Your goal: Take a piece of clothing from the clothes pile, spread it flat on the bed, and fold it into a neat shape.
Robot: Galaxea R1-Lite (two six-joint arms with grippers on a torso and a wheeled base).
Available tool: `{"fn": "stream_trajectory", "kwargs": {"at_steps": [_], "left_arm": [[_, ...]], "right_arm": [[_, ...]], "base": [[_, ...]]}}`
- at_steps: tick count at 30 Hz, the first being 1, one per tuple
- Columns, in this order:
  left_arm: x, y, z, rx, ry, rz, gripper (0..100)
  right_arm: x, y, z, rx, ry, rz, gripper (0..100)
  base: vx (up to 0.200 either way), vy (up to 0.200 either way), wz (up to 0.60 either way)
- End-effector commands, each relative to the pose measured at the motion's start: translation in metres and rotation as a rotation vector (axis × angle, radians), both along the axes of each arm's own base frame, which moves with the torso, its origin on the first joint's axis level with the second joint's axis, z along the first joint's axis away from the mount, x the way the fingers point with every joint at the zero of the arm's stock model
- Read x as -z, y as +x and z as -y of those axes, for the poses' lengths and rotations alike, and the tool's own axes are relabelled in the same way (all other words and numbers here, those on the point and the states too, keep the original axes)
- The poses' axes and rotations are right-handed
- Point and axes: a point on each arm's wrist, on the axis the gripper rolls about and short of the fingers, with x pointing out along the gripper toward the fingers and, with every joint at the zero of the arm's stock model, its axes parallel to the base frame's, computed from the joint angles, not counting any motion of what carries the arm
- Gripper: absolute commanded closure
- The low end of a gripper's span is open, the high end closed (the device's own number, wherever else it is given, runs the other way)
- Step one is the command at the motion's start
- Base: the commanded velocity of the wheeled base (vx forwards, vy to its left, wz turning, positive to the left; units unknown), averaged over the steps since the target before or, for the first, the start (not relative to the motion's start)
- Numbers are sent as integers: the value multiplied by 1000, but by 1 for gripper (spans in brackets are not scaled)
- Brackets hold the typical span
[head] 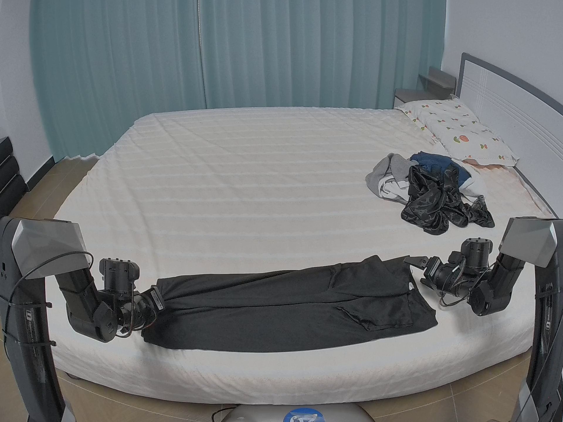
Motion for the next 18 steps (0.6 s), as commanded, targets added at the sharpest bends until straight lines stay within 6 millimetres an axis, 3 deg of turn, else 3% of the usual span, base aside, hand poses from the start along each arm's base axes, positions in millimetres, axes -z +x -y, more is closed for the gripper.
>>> {"fn": "stream_trajectory", "kwargs": {"at_steps": [1, 11, 15, 18], "left_arm": [[-1, 0, 0, -1, -2, 3, 0], [-49, 13, -11, -54, -41, 189, 0], [-50, 30, -11, -82, -85, 223, 0], [-30, 44, -9, -82, -89, 200, 0]], "right_arm": [[0, 0, 0, 0, 0, 1, 0], [-16, -5, -7, -17, -1, 25, 0], [-11, -5, -11, -26, -2, 16, 0], [-10, -4, -11, -26, -2, 16, 0]], "base": [[0, 0, 0], [0, 0, 0], [0, 0, 0], [0, 0, 0]]}}
